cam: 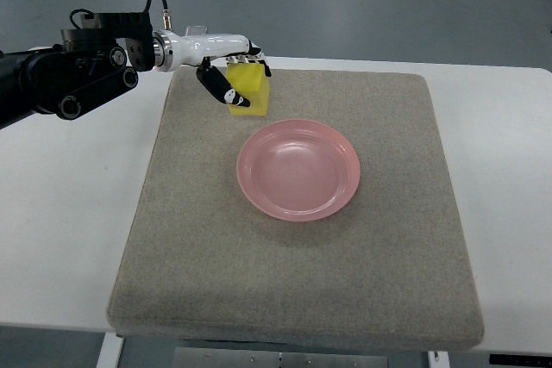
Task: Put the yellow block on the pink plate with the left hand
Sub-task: 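Carry the cube with the left hand and lower it onto the pink plate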
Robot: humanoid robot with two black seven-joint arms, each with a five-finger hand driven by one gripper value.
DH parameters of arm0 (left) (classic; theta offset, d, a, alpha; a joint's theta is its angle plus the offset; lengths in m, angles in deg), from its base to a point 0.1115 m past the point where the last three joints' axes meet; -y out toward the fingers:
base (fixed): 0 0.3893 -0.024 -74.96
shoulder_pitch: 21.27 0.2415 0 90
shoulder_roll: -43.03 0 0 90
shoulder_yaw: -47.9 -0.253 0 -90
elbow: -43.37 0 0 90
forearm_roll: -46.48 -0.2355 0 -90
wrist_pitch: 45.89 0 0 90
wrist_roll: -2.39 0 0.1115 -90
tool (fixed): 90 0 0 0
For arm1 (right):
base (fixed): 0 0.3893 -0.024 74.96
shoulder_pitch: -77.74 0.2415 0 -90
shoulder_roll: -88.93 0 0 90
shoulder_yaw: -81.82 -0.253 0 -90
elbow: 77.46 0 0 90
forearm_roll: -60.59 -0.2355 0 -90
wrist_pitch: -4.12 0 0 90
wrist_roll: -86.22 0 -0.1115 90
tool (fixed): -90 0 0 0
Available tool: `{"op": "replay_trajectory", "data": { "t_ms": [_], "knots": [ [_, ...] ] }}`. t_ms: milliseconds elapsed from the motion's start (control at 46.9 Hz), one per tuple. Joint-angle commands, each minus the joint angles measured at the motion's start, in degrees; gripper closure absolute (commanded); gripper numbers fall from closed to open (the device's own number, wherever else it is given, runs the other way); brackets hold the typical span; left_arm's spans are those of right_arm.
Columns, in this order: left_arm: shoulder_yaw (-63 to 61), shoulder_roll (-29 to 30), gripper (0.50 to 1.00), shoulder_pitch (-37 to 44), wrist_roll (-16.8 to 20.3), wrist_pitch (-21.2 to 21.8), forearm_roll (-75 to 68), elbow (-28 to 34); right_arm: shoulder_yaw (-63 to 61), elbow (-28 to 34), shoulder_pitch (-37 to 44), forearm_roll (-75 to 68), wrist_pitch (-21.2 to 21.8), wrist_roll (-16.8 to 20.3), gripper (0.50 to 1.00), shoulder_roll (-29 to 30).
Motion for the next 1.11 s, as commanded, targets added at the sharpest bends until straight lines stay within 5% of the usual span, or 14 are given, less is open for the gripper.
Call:
{"op": "replay_trajectory", "data": {
  "t_ms": [0, 320, 1088],
  "knots": [
    [0.05, 0.09, 1.000, -0.49, 0.04, 0.28, -0.22, -2.88, 0.00, 0.00, -0.01, 0.00, 0.03, 0.01, 0.576, 0.00],
    [-0.65, -0.17, 1.000, -0.22, -0.22, 0.46, -2.15, -14.14, 0.00, 0.00, -0.01, 0.00, 0.03, -0.08, 0.576, 0.00],
    [-1.88, -1.05, 0.999, 1.88, -0.23, -0.77, -8.22, -13.62, 0.00, 0.00, -0.01, 0.00, 0.03, 0.01, 0.576, 0.00]
  ]
}}
